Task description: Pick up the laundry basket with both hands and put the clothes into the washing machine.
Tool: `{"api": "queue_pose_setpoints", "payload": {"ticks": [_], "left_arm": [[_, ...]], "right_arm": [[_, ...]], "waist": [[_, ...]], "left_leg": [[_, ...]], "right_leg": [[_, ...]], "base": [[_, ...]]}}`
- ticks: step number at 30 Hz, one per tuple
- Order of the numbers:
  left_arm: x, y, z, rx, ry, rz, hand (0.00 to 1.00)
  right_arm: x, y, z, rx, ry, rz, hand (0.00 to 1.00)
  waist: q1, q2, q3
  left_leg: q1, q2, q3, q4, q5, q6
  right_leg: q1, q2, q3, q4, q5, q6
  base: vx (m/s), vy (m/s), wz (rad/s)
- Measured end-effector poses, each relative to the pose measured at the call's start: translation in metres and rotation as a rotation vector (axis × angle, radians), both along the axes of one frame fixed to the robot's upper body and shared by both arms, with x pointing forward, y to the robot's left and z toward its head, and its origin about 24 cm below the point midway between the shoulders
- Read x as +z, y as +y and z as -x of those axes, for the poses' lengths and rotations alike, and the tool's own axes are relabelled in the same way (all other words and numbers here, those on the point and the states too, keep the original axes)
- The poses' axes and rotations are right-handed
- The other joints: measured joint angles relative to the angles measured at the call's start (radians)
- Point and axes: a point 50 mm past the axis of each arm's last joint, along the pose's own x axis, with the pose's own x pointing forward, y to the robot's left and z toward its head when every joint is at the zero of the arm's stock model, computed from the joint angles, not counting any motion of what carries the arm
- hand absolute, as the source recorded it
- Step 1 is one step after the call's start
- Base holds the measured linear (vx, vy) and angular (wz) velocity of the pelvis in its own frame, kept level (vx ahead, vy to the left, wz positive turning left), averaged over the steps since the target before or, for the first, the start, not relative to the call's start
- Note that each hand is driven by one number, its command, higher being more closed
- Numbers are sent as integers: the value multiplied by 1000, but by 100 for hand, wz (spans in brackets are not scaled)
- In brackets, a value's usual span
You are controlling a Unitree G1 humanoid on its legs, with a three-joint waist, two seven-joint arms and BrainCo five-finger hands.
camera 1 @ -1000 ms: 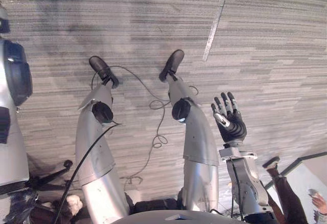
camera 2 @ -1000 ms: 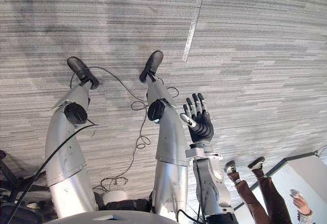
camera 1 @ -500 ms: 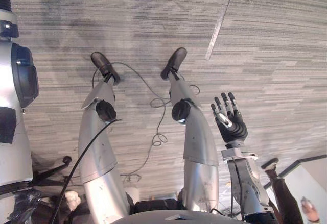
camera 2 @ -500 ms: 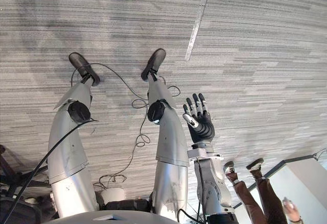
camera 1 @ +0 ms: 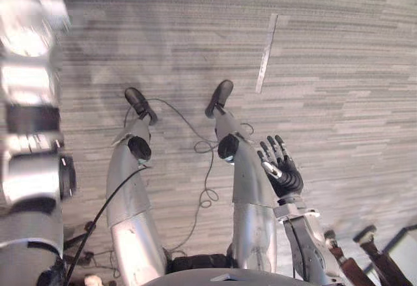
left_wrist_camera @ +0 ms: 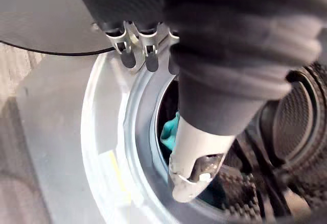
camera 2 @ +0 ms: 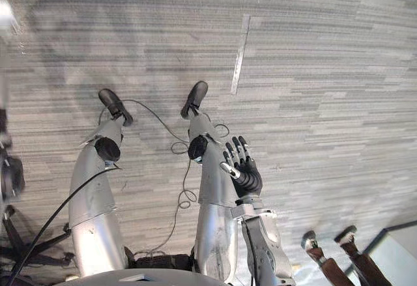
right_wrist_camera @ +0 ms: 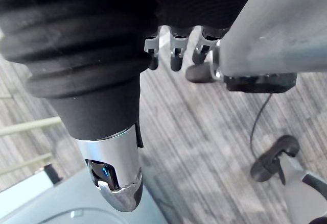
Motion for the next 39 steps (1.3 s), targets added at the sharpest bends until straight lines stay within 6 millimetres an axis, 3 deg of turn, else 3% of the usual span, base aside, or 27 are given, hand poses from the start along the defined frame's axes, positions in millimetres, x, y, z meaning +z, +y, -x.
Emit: {"api": "queue_pose_setpoints", "payload": {"ticks": [1, 2, 5, 7, 10, 11, 13, 16, 17, 19, 20, 22, 23, 24, 25, 26, 29, 30, 31, 32, 33, 34, 35, 37, 38, 39], "left_arm": [[-35, -8, 4, -59, 60, 9, 0], [-82, -21, 13, -156, 144, 82, 0], [-145, -49, 27, -304, 275, 239, 0], [-203, -88, 48, -452, 439, 374, 0], [-245, -124, 75, -588, 564, 512, 0], [-251, -127, 79, -598, 576, 536, 0], [-272, -126, 89, -557, 628, 599, 0], [-301, -108, 105, -429, 698, 647, 0], [-314, -101, 112, -382, 748, 668, 0], [-327, -92, 121, -327, 791, 696, 0], [-340, -74, 135, -225, 813, 758, 0], [-346, -59, 147, -139, 807, 814, 0], [-349, -49, 154, -81, 805, 833, 0], [-349, -42, 156, -53, 795, 839, 0], [-348, -26, 162, 15, 769, 858, 0], [-342, -5, 164, 106, 712, 869, 0], [-332, 24, 170, 229, 659, 838, 0], [-321, 40, 165, 275, 624, 784, 0], [-304, 60, 159, 334, 580, 708, 0], [-294, 71, 155, 363, 550, 670, 0], [-273, 94, 148, 407, 505, 603, 0], [-259, 111, 144, 440, 489, 558, 0], [-239, 138, 137, 500, 492, 491, 0], [-224, 162, 124, 565, 537, 441, 0], [-204, 184, 109, 616, 582, 417, 0], [-194, 191, 102, 623, 588, 416, 0]], "right_arm": [[-3, 1, 3, -6, 13, 0, 0], [-6, 2, 6, -4, 28, 23, 0], [-9, 1, 7, -1, 39, 66, 0], [-16, 1, 7, 6, 67, 135, 0], [-41, -2, 8, 4, 172, 200, 0], [-47, -3, 9, 0, 195, 219, 0], [-69, -7, 17, -17, 296, 270, 0], [-98, -15, 29, -38, 435, 350, 0], [-112, -19, 36, -40, 512, 378, 0], [-125, -26, 43, -44, 590, 415, 0], [-135, -35, 54, -73, 670, 451, 0], [-141, -42, 61, -86, 722, 478, 0], [-144, -45, 66, -102, 753, 482, 0], [-146, -46, 67, -103, 763, 485, 0], [-148, -42, 67, -102, 777, 483, 0], [-152, -33, 68, -96, 792, 466, 0], [-155, -29, 71, -88, 815, 470, 0], [-157, -31, 74, -86, 837, 478, 0], [-158, -30, 75, -84, 840, 475, 0], [-157, -29, 74, -81, 838, 475, 0], [-159, -27, 75, -67, 847, 476, 0], [-160, -25, 77, -57, 857, 474, 0], [-161, -23, 77, -40, 860, 476, 0], [-161, -21, 77, -25, 855, 475, 0], [-159, -19, 71, 30, 838, 491, 0], [-159, -16, 68, 55, 828, 497, 0]], "waist": [[8, 1, 0], [17, 6, -3], [33, 10, -4], [45, 10, -6], [60, 17, -16], [60, 22, -30], [63, 32, -119], [74, 62, -227], [73, 82, -269], [70, 98, -309], [64, 109, -336], [63, 125, -368], [64, 150, -404], [63, 162, -423], [62, 173, -453], [67, 153, -458], [61, 132, -476], [60, 130, -482], [58, 132, -481], [53, 134, -479], [39, 132, -477], [38, 121, -482], [39, 102, -492], [41, 91, -492], [44, 71, -477], [45, 65, -464]], "left_leg": [[36, 3, 0, 0, -4, -6], [86, 4, 0, 0, -10, -14], [172, 4, 0, -2, -23, -28], [292, -2, -9, -9, -32, -43], [490, -45, -36, -91, -10, -69], [525, -56, -44, -115, 1, -75], [630, -109, -70, -250, 67, -91], [764, -155, -107, -421, 134, -114], [777, -164, -126, -426, 128, -106], [789, -163, -129, -356, 100, -91], [842, -151, -128, -252, 48, -104], [896, -143, -159, -242, 20, -134], [944, -157, -197, -323, -20, -194], [966, -164, -200, -366, -42, -202], [1001, -194, -198, -437, -48, -162], [1037, -234, -178, -486, -27, -154], [1063, -284, -171, -521, -16, -138], [1060, -299, -174, -526, -13, -131], [1049, -301, -176, -525, -8, -102], [1043, -300, -177, -525, -5, -81], [1039, -300, -198, -526, 2, -74], [1042, -297, -203, -526, 5, -76], [1041, -296, -203, -528, 9, -82], [1033, -289, -205, -535, 21, -90], [1021, -273, -204, -546, 39, -101], [1009, -266, -206, -546, 47, -107]], "right_leg": [[30, 2, 4, 9, -16, -7], [70, 1, 10, 26, -32, 0], [138, -2, 21, 52, -70, -2], [240, -13, 22, 107, -124, 3], [421, -39, -6, 136, -187, 7], [454, -45, -16, 136, -199, 9], [543, -71, -61, 125, -231, 13], [656, -77, -110, 78, -259, 15], [697, -80, -139, 44, -252, 17], [737, -86, -163, 1, -228, 13], [809, -104, -179, -52, -195, 31], [842, -111, -186, -78, -174, 56], [853, -110, -187, -95, -150, 78], [853, -110, -187, -105, -136, 87], [854, -121, -180, -126, -104, 97], [876, -136, -159, -182, -48, 99], [898, -161, -143, -237, 16, 102], [899, -166, -139, -252, 51, 69], [888, -156, -95, -252, 66, 47], [879, -150, -57, -223, 38, 58], [886, -132, -30, -171, -29, 76], [907, -117, -41, -183, -51, 77], [925, -105, -56, -225, -58, 86], [926, -91, -56, -247, -64, 98], [910, -71, -51, -258, -57, 112], [902, -62, -48, -265, -51, 118]], "base": [[-32, -67, 7], [-36, -81, 8], [-7, -78, 9], [53, -118, 26], [87, -130, 50], [92, -122, 69], [145, -177, 73], [199, -153, 48], [152, -78, 44], [106, 30, 34], [123, 76, 29], [75, 165, 19], [64, 247, 7], [75, 322, 9], [67, 394, 0], [53, 325, 1], [-14, 245, 0], [-76, 273, 15], [-88, 238, 18], [-87, 140, 28], [-48, 11, 27], [-66, -49, 16], [-59, -72, -2], [-97, -124, -7], [-123, -146, -9], [-187, -155, -13]]}}
